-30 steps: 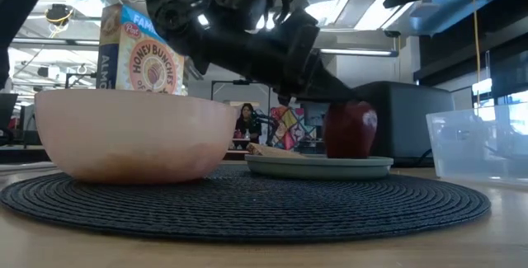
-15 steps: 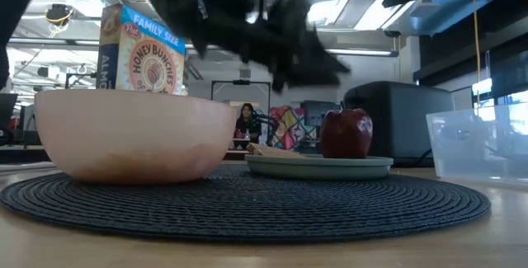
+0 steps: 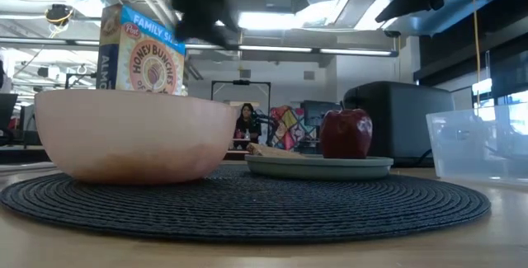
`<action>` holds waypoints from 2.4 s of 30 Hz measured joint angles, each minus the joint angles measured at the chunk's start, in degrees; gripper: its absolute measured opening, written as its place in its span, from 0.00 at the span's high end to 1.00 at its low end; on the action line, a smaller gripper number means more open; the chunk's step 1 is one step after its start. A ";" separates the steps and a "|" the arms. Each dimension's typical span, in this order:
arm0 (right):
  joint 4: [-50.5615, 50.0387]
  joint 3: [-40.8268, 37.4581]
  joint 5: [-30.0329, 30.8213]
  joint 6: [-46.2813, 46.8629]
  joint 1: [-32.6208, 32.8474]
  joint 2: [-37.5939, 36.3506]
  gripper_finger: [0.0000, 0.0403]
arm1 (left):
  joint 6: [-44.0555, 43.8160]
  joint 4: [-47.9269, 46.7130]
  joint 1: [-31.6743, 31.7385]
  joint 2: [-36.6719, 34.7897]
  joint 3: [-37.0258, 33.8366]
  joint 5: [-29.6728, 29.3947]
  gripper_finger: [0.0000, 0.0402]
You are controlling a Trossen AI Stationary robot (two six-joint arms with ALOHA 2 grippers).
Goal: Arrange a breakfast setting
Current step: Adjust the pink bowl on the blue table mat, then adjust the green spoon on the blue table mat
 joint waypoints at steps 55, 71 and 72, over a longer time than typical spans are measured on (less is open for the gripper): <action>1.61 -0.02 -8.23 -0.22 -6.88 2.29 0.01 | -42.08 1.26 -21.97 0.61 -21.84 4.98 0.55; 1.50 0.00 -8.73 -0.44 -6.87 2.27 0.01 | -47.87 -5.71 -20.88 1.98 -23.06 4.59 0.69; 1.50 0.00 -8.60 -0.46 -6.87 2.27 0.01 | -47.89 -5.57 -20.63 1.98 -23.17 4.53 0.72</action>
